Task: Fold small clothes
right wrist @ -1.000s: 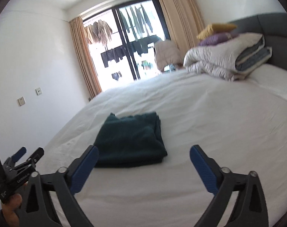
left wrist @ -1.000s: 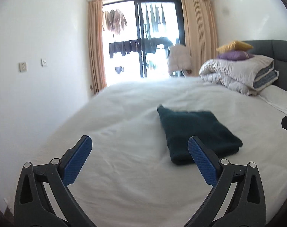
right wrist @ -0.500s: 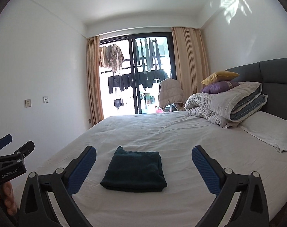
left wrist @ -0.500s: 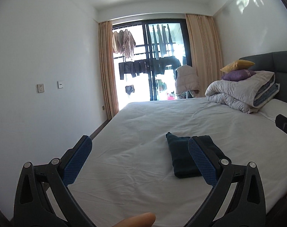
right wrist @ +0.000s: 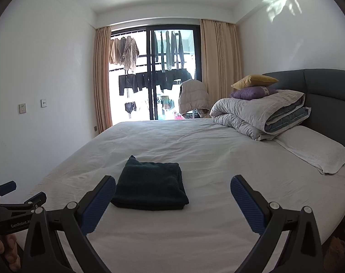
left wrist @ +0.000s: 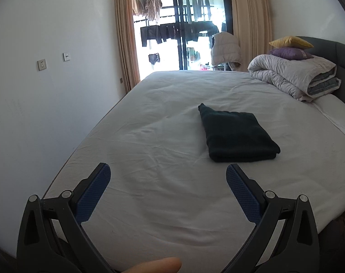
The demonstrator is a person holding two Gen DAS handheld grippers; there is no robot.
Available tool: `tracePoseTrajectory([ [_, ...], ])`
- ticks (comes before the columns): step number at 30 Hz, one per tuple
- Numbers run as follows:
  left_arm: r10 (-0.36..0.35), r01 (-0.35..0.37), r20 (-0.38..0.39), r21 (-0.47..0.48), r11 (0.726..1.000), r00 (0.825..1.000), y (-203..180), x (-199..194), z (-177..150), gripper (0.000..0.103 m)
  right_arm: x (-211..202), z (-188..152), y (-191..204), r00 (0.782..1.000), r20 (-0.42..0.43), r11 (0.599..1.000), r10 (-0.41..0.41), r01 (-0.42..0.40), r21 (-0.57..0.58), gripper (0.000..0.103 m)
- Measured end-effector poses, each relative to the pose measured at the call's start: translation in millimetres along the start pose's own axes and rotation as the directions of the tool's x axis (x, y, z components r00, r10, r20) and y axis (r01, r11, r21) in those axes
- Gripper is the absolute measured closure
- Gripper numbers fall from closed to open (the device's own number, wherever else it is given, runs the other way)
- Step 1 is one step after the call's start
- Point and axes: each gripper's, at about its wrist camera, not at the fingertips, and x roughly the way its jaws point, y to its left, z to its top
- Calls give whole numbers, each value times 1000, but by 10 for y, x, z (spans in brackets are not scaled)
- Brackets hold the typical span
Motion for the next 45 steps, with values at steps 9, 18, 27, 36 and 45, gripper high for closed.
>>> tracePoseTrajectory([
  [9, -15, 13, -112, -23, 1000, 994, 83, 395, -328, 0, 247, -296, 54, 987, -158, 1000, -18, 18, 2, 0],
  [18, -33, 27, -185, -35, 999, 982, 118, 709, -518, 0, 451, -532, 236, 957, -290, 1000, 3, -12, -28, 0],
  [27, -46, 36, -233, -50, 998, 971, 115, 851, -591, 0, 601, -794, 207, 915, -403, 999, 30, -11, 51, 0],
  [36, -53, 44, -237, -43, 998, 970, 91, 874, -607, 0, 595, -744, 182, 921, -390, 999, 14, 6, 51, 0],
  [45, -60, 53, -233, -37, 998, 971, 68, 890, -614, 0, 599, -699, 206, 924, -382, 999, 8, 6, 37, 0],
])
